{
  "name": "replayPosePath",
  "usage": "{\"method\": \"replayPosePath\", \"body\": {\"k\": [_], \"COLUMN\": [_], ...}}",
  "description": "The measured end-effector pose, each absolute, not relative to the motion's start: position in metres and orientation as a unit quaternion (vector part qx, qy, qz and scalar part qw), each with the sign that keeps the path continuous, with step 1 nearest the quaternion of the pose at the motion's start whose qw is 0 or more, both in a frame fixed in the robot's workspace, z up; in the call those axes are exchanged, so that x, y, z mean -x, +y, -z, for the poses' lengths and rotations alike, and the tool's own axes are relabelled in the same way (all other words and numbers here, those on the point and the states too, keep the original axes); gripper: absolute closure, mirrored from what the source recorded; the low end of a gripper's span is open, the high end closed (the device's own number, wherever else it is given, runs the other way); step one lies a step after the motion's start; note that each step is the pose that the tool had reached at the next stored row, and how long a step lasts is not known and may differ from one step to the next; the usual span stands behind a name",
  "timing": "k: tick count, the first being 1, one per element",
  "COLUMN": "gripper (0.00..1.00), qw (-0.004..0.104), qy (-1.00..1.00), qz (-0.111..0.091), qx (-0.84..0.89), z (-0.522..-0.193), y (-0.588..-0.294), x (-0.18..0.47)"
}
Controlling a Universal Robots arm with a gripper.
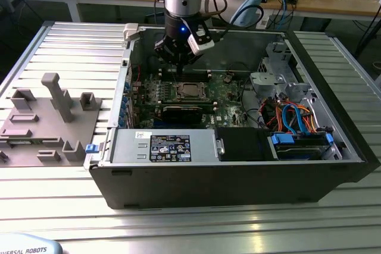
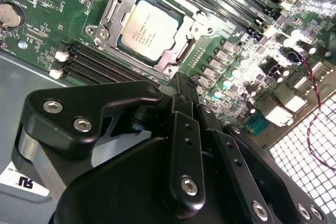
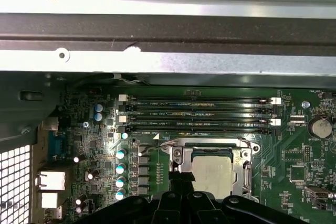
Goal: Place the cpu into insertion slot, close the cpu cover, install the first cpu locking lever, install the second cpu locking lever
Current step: 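Install the first cpu locking lever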
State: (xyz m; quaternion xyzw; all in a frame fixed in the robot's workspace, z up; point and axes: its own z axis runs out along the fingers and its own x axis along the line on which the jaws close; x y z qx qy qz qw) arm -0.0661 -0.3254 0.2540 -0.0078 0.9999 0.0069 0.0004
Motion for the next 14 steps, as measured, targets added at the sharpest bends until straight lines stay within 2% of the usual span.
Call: {"method": "replayPosePath", "body": {"k": [14], "gripper": [0.89], "qw": [0.000], "qy": [1.000], "qz": [-0.007], "qx": [0.008], "z": [-0.2540], "y": [-0.3254], "x": [0.0726]}}
